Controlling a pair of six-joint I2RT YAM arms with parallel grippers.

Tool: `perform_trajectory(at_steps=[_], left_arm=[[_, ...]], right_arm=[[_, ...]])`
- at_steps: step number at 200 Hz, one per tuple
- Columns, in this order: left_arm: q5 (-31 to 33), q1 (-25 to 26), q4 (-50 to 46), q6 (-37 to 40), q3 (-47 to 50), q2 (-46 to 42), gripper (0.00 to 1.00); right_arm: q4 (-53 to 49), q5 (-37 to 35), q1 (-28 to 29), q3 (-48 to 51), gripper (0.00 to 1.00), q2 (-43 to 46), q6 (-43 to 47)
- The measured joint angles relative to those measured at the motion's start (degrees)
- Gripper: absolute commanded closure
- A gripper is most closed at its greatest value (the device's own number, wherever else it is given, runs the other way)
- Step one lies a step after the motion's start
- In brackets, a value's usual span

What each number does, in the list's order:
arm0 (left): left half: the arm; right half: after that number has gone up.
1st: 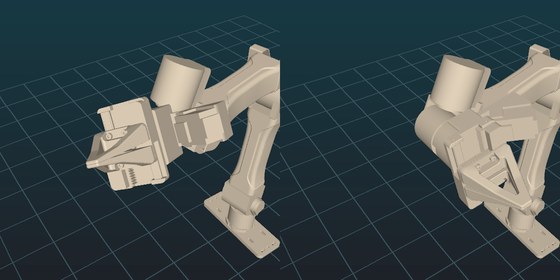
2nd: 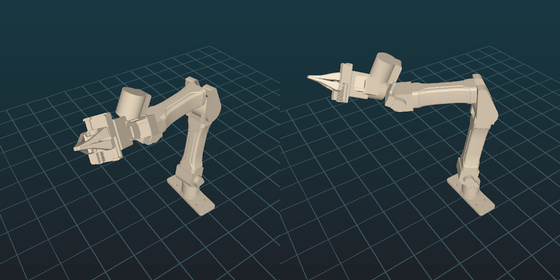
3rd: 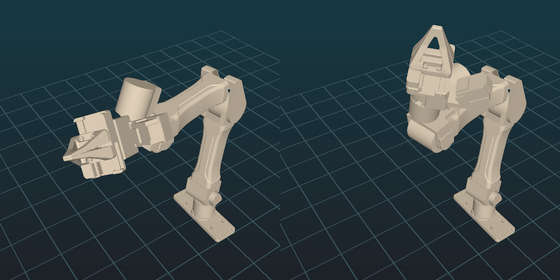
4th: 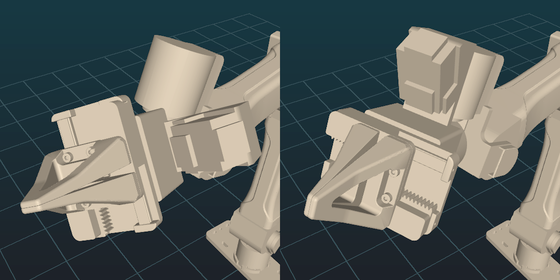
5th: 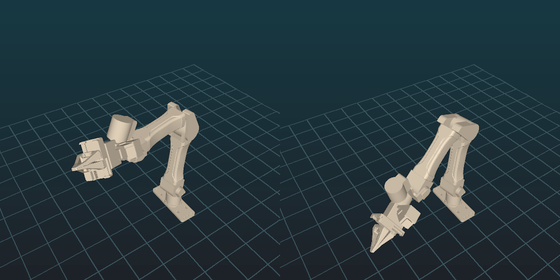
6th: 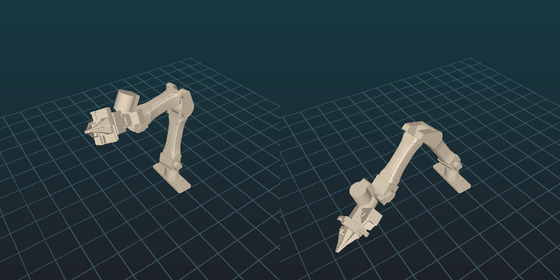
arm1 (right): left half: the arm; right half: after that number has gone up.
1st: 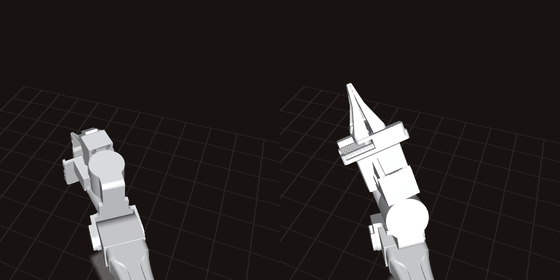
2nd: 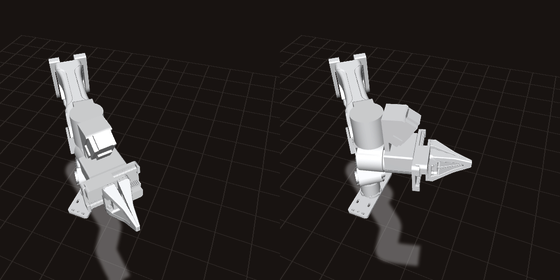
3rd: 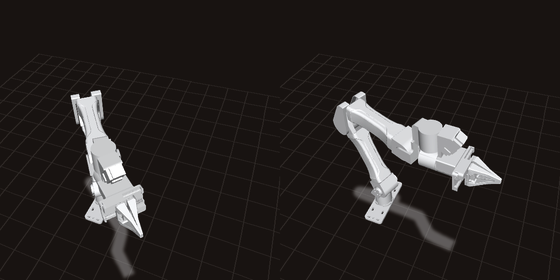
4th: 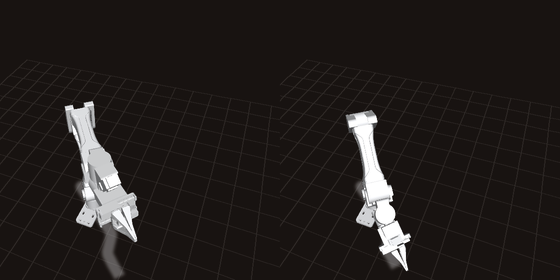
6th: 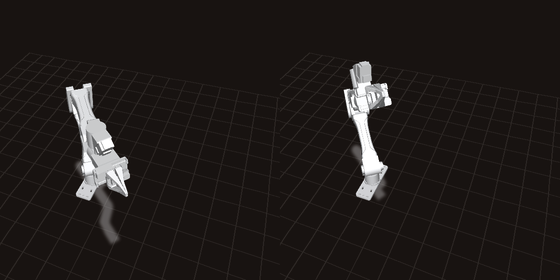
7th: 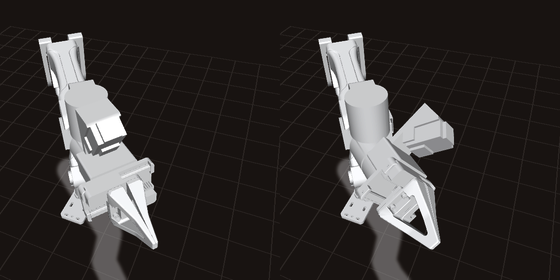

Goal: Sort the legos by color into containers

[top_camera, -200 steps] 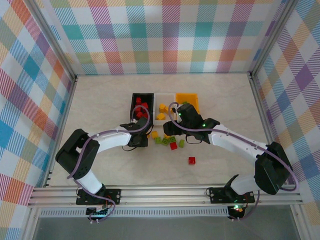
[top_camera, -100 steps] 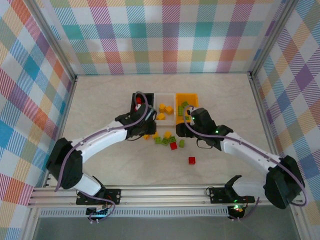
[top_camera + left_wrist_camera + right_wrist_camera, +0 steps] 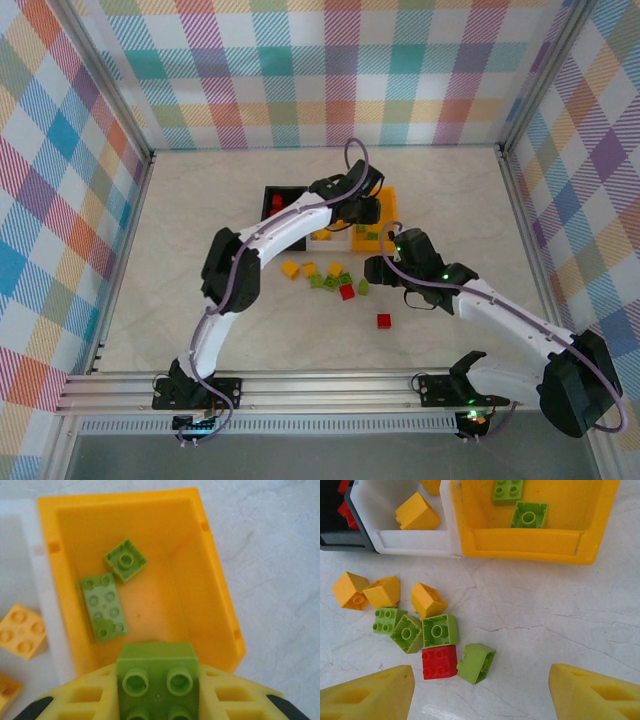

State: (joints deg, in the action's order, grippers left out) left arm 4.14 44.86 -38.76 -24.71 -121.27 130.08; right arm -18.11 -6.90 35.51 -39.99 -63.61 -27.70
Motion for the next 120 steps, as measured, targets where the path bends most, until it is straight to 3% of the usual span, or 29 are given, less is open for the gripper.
perform_trajectory(at_steps=[43, 95, 120], left_arm=[[-0.1, 0.0, -6.0, 0.5, -9.3, 7.0, 0.39], [0.4, 0.2, -7.8, 0.3, -9.2, 6.6, 0.31], [1.1, 0.3, -5.9, 0.3, -1.6, 0.5, 0.26]], right_arm=[[-0.2, 0.0, -0.3, 0.2, 0.25, 0.9, -0.1], [-1.0, 0.0, -0.6, 0.2, 0.25, 1.2, -0.2], [-1.0, 0.7, -0.6, 0.2, 0.31, 0.8, 0.0]])
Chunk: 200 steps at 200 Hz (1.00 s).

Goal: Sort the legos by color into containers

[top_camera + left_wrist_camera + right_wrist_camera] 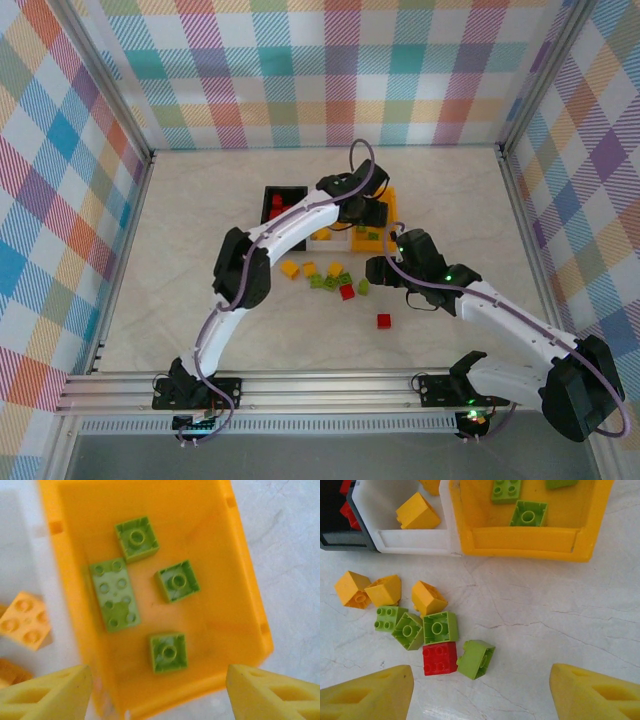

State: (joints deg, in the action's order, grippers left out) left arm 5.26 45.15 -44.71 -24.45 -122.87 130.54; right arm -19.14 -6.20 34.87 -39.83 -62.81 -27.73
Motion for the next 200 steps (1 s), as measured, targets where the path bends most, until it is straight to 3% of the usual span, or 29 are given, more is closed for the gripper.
perform_trajectory(at_steps=[65, 117, 127, 165, 200], left_arm=[[1.5, -0.4, 12.4, -2.2, 37.0, -31.5, 0.16], [3.4, -1.4, 16.7, -6.2, 64.7, -49.9, 0.06], [3.7, -1.9, 17.0, -7.1, 68.7, -52.9, 0.00], [4.6, -5.6, 17.5, -10.1, 80.2, -64.3, 0.00], [4.9, -7.8, 17.7, -11.9, 84.5, -68.8, 0.00]], right_arm=[[0.8, 4.5, 0.8, -0.5, 0.34, -11.9, 0.1], [3.4, 5.3, 1.5, -3.7, 0.39, -18.8, 0.1], [3.8, 5.3, 1.6, -4.3, 0.42, -20.2, 0.1], [4.6, 5.2, 1.9, -5.0, 0.50, -24.8, 0.1], [4.6, 5.0, 2.5, -6.1, 0.62, -27.4, 0.0]])
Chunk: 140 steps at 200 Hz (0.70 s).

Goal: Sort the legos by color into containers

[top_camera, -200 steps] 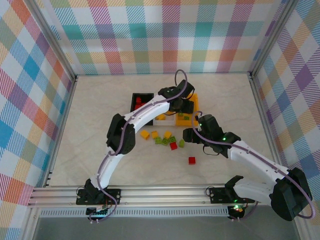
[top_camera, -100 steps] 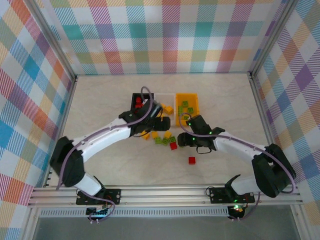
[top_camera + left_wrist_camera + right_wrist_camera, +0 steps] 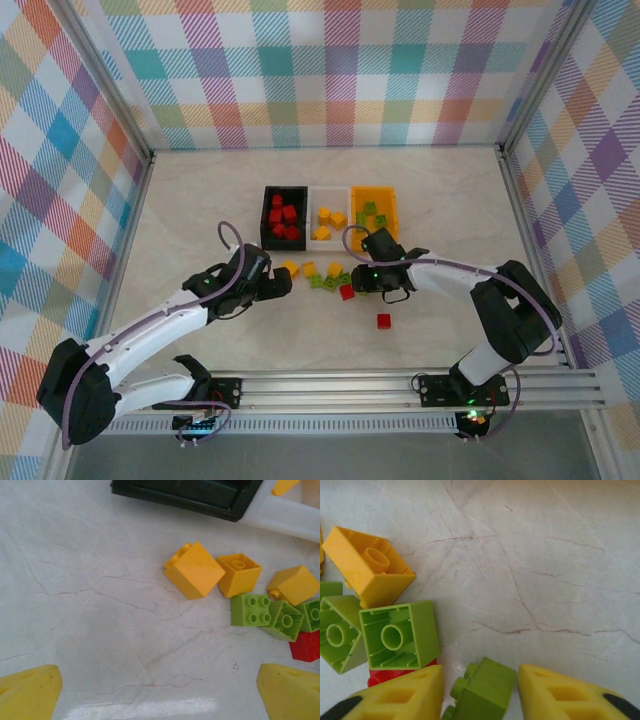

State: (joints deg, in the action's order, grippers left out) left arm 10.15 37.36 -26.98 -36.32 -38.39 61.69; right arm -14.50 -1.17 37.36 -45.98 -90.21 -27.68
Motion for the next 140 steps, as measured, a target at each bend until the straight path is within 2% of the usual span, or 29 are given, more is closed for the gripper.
perform_trajectory(at_steps=[35, 77, 110, 140], left_arm=[[-0.1, -0.8, 0.1, -0.4, 0.8, -0.4, 0.00], [-0.8, -1.5, 0.9, -0.4, 1.2, -0.4, 0.00], [-1.9, -1.8, 2.0, -0.4, 2.0, -0.4, 0.00], [-2.4, -1.9, 2.1, -0.5, 2.6, -0.4, 0.00]], right_arm=[[-0.4, -0.5, 0.2, 0.0, 0.71, 0.5, -0.2], [-4.2, -3.1, 0.1, -1.0, 0.72, 7.3, 0.7], [-7.4, -5.3, -2.6, -9.9, 0.72, 8.6, 3.6], [-7.9, -7.7, -6.8, -20.2, 0.71, 3.0, 6.3]])
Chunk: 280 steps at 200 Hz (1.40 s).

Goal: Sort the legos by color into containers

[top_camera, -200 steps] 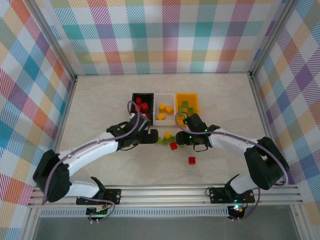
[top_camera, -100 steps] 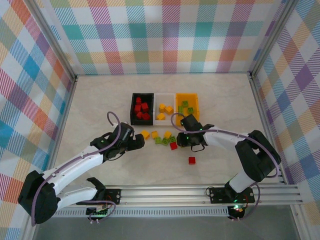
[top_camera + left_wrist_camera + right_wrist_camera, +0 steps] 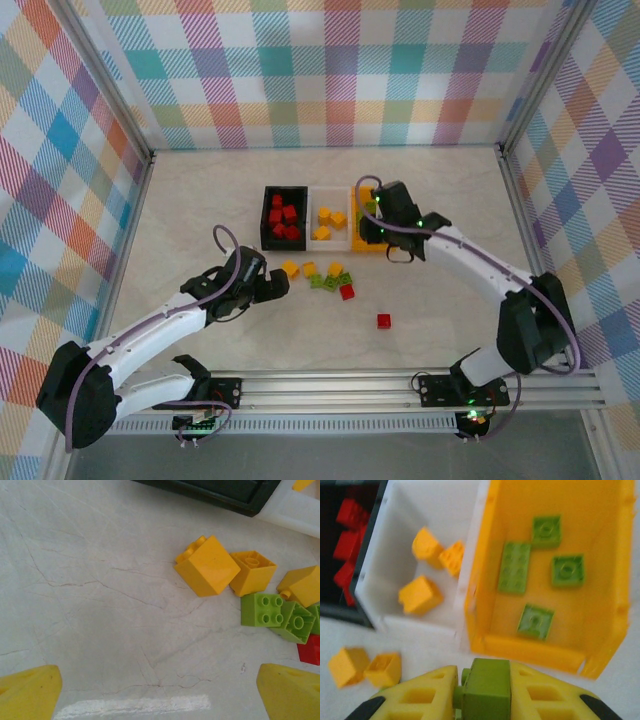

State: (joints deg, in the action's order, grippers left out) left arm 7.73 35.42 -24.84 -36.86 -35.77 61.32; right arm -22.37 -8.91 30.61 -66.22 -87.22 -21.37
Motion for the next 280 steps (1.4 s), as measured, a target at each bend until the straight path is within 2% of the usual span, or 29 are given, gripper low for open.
perform_trajectory(at_steps=[45, 72, 105, 132, 169, 202, 240, 259, 280], left_arm=[[-0.8, -0.3, 0.0, 0.0, 0.3, -0.1, 0.00], [-0.9, -0.4, 0.0, 0.0, 0.4, -0.2, 0.00], [-1.2, -0.8, -0.1, 0.0, 0.4, -0.2, 0.00], [-1.2, -0.9, -0.3, 0.1, 0.4, -0.2, 0.00], [-1.2, -1.2, -0.5, 0.2, 0.3, -0.2, 0.00], [-1.9, -1.5, -0.2, 0.5, 0.3, 0.0, 0.00], [-6.8, -1.0, 2.1, 1.6, -1.3, 4.4, 0.04], [-7.8, 1.5, 3.2, 1.9, -3.9, 8.1, 0.04], [-8.9, 7.6, 5.1, 2.3, -8.3, 13.2, 0.06]], right_arm=[[-0.9, -2.2, -4.0, -9.8, 0.67, -13.4, 2.3], [-2.1, -2.6, -5.0, -12.2, 0.54, -18.6, 2.9], [-2.4, -2.3, -5.0, -13.0, 0.35, -19.5, 3.7], [-2.3, -1.3, -5.0, -13.1, 0.28, -18.9, 3.9], [-2.1, 0.2, -4.3, -7.7, 0.26, -11.1, 3.1], [-2.5, 1.5, -1.4, 3.5, 0.25, 0.2, 1.0], [-5.3, 2.6, 0.9, 17.1, 0.25, 11.8, -2.3], [-6.9, 2.1, 0.9, 20.4, 0.24, 15.7, -4.0], [-7.5, 0.4, 0.5, 21.6, 0.24, 17.8, -5.5]])
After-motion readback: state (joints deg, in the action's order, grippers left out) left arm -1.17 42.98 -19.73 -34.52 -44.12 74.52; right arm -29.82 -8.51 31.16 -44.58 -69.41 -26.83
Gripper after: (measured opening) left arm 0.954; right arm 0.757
